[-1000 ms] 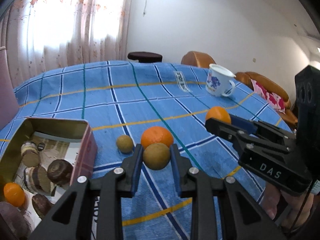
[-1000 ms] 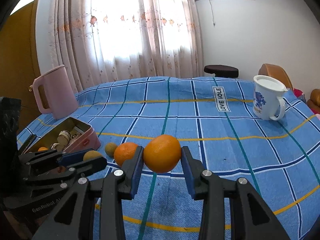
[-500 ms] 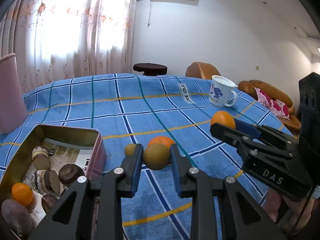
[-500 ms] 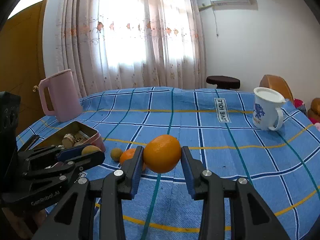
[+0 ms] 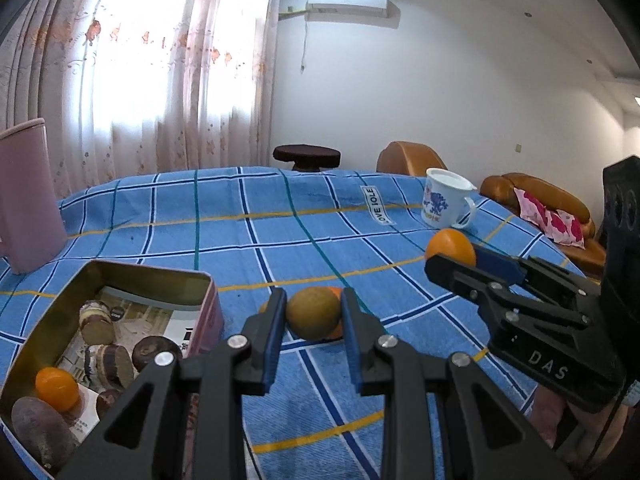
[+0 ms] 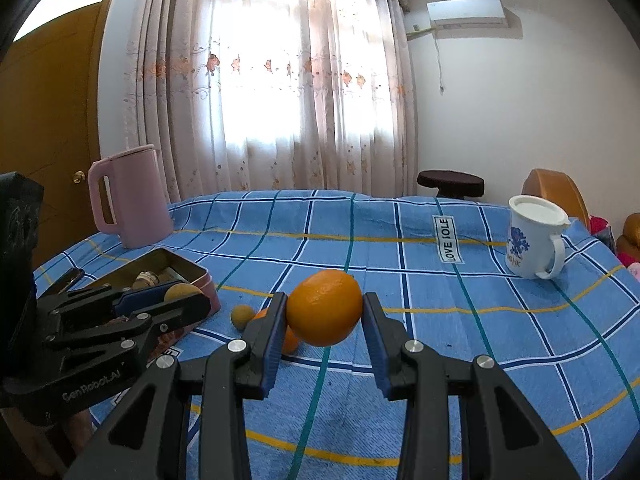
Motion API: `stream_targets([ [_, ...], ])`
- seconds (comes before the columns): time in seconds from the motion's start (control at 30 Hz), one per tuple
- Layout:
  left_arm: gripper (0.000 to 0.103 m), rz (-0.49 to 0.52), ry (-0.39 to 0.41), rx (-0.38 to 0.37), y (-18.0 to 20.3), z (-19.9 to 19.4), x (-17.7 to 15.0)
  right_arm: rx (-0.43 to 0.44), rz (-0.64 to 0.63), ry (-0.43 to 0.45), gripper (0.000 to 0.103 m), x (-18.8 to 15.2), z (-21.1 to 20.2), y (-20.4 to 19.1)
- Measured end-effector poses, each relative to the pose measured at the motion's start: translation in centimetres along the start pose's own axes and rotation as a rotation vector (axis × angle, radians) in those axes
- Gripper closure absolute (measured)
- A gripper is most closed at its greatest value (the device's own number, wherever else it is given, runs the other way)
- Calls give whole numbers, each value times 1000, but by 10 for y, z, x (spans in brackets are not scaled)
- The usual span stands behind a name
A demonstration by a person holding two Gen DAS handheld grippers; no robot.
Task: Organize fruits
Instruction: 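Lift the green fruit and orange and carry them toward the pink tin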
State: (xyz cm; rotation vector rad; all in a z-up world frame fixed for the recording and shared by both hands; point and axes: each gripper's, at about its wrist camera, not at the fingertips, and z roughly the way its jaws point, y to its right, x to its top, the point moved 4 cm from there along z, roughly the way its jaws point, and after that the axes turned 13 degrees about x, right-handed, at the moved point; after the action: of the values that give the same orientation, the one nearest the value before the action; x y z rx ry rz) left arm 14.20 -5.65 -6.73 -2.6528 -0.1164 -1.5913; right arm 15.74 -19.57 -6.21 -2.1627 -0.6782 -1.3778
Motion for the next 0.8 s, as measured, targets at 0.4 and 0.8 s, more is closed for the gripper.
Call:
stream_targets([
  [0.4, 75, 4, 52, 22, -1, -10, 2, 1, -51, 61, 64, 3, -12, -9],
  [0.8, 75, 4, 86, 35, -3, -17, 2, -7, -75, 84, 64, 4, -17, -14],
])
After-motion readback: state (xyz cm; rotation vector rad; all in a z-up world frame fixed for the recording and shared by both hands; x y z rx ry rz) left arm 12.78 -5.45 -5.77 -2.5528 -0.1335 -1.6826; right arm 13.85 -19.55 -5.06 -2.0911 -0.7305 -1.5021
